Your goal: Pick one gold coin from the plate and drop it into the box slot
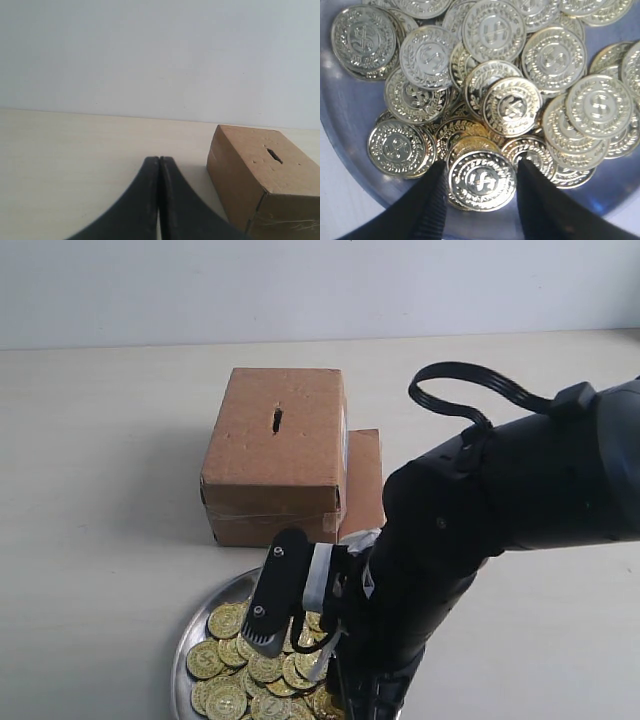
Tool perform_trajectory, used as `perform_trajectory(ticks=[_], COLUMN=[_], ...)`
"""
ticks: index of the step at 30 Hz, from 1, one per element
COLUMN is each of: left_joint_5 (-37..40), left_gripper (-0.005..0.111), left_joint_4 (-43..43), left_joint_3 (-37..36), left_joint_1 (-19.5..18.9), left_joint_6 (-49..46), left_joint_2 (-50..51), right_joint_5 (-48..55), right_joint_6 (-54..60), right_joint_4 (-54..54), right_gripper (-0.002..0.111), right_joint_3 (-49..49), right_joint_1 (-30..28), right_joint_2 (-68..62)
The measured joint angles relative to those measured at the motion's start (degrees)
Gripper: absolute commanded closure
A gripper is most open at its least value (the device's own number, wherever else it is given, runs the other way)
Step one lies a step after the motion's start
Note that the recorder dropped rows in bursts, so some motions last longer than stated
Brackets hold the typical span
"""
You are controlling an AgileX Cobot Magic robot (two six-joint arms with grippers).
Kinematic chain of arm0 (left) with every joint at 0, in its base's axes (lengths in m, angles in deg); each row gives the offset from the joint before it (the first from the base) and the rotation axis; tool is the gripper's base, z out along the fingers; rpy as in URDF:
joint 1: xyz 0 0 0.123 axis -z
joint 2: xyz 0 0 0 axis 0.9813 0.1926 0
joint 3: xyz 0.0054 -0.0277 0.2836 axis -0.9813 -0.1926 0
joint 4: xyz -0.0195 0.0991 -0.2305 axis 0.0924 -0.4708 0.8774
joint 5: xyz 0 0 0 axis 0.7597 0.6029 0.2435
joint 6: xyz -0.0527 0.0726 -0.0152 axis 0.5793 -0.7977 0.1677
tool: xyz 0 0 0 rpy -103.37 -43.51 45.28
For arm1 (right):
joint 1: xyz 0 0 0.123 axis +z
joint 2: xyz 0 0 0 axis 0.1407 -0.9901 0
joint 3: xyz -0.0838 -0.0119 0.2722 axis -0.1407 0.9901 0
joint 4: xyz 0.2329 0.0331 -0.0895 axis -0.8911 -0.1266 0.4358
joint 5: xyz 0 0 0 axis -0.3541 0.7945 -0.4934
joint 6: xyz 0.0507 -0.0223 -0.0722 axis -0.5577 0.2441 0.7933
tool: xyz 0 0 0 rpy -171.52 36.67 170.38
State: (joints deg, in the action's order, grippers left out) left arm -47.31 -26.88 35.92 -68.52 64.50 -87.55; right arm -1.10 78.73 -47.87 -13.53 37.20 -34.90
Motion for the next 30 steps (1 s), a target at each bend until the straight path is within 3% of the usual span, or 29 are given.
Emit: perform_trajectory(ticks=[18, 30], left_joint_5=[0.0, 0.0], left_gripper=[0.107, 0.107], left_joint_4=[0.0, 0.0], left_joint_3=[0.0, 0.0], left_joint_1=[0.0, 0.0], left_joint_6=[0.0, 0.0], left_joint_2=[0.0, 0.0], right_joint_5=[-8.8, -10.2], right_joint_6=[-0.4, -0.4], right_joint_4=[-11.7, -13.7], right_gripper=[0.081, 0.081], right_joint_3=[0.0, 0.0], right_joint_1=[0.0, 0.0], right_joint_2=[0.9, 10.4])
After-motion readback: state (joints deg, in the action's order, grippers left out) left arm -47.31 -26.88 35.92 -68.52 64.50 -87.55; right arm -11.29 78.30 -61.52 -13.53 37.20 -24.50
